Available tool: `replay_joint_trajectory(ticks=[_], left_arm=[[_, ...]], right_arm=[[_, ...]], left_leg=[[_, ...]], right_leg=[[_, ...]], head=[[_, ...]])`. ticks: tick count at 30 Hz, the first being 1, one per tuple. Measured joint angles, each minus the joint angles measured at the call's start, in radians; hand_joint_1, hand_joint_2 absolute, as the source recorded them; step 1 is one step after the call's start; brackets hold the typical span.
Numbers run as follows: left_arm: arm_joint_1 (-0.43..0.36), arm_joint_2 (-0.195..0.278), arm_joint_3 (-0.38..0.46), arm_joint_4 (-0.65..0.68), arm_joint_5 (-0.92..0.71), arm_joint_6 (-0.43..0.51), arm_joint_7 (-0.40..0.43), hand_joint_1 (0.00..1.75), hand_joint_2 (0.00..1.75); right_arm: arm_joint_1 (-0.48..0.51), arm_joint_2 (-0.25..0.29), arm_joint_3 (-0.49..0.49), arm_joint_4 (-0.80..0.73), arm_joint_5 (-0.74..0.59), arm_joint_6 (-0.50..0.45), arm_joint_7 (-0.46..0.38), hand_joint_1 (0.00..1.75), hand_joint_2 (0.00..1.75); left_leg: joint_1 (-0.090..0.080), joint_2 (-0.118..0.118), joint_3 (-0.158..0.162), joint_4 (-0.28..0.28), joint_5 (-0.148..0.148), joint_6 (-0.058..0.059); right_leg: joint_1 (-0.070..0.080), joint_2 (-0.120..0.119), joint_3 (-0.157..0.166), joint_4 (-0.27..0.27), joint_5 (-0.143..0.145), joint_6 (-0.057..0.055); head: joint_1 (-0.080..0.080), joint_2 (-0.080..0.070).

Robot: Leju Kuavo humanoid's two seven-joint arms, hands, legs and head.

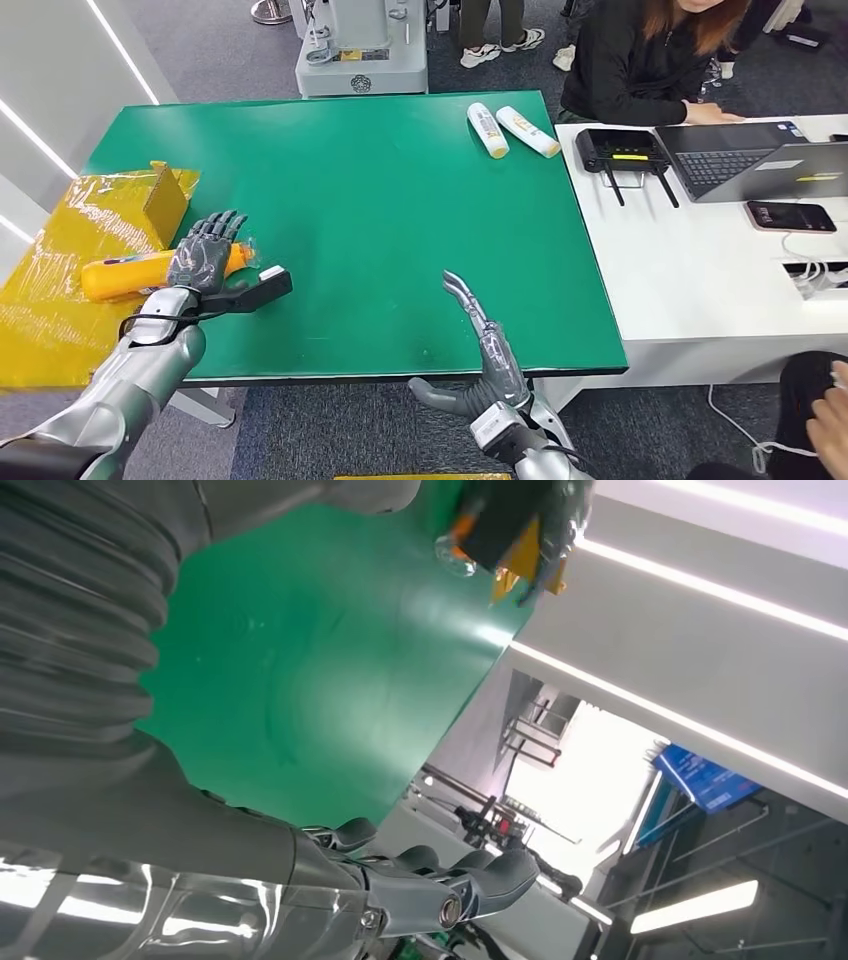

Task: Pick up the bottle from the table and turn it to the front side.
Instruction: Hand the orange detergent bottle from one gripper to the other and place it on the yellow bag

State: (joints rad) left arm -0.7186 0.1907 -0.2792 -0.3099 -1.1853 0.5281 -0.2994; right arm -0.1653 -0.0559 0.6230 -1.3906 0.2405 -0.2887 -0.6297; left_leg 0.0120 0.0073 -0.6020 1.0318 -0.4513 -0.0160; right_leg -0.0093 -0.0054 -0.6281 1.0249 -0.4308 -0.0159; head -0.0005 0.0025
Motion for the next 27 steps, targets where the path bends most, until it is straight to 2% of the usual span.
replay_joint_trajectory(ticks=[3,7,10,15,18,21,24,27], left_arm=[[0.010,-0.052,0.057,-0.049,0.137,0.028,-0.144,0.00,1.75],[0.029,-0.106,0.100,-0.116,0.238,0.001,-0.221,0.00,1.75],[0.057,-0.137,0.116,-0.193,0.414,-0.095,-0.296,0.00,1.75],[0.128,-0.179,0.117,-0.366,0.681,-0.261,-0.338,0.00,1.75],[0.217,-0.196,0.110,-0.531,0.841,-0.354,-0.340,0.00,1.75],[0.382,-0.213,0.066,-0.762,1.018,-0.417,-0.321,0.00,1.75],[0.512,-0.223,0.012,-0.918,1.093,-0.422,-0.314,0.00,1.75],[0.559,-0.224,-0.011,-0.998,1.112,-0.416,-0.314,0.00,1.75]], right_arm=[[-0.005,0.000,0.000,0.014,-0.008,0.006,-0.008,0.00,1.75],[-0.009,0.000,0.000,0.034,-0.015,0.004,-0.018,0.00,1.75],[-0.008,0.000,0.000,0.043,-0.026,-0.007,-0.025,0.00,1.75],[-0.002,0.000,-0.001,0.046,-0.044,-0.034,-0.031,0.00,1.75],[0.019,-0.001,-0.012,0.032,-0.078,-0.052,-0.035,0.00,1.75],[0.072,-0.004,-0.054,-0.030,-0.159,-0.058,-0.038,0.00,1.75],[0.114,-0.008,-0.096,-0.087,-0.189,-0.057,-0.036,0.00,1.75],[0.132,-0.010,-0.115,-0.117,-0.189,-0.055,-0.034,0.00,1.75]], left_leg=[[0.000,-0.002,0.000,0.000,0.000,0.000],[0.000,0.000,0.000,0.000,0.000,0.000],[0.000,-0.001,0.000,0.000,0.000,0.000],[0.000,0.000,0.000,0.000,0.000,0.000],[0.000,0.001,0.000,0.000,-0.001,0.001],[-0.001,0.001,0.001,0.000,-0.004,0.002],[-0.001,0.001,0.000,0.000,-0.005,0.001],[-0.001,0.001,0.000,0.000,-0.006,0.002]], right_leg=[[0.000,-0.002,0.001,0.000,0.000,0.000],[0.000,0.000,0.001,0.000,0.000,0.000],[0.000,-0.001,0.000,0.000,0.000,0.000],[0.000,0.000,0.000,0.000,0.000,0.000],[0.000,0.001,0.000,0.000,0.000,0.000],[-0.001,0.001,0.001,-0.001,-0.003,0.001],[-0.001,0.001,0.000,-0.001,-0.004,0.002],[-0.001,0.001,0.000,-0.001,-0.005,0.002]], head=[[0.000,0.000],[0.000,0.000],[0.000,0.000],[0.000,0.000],[0.000,0.000],[0.000,0.000],[0.000,0.000],[0.000,0.000]])
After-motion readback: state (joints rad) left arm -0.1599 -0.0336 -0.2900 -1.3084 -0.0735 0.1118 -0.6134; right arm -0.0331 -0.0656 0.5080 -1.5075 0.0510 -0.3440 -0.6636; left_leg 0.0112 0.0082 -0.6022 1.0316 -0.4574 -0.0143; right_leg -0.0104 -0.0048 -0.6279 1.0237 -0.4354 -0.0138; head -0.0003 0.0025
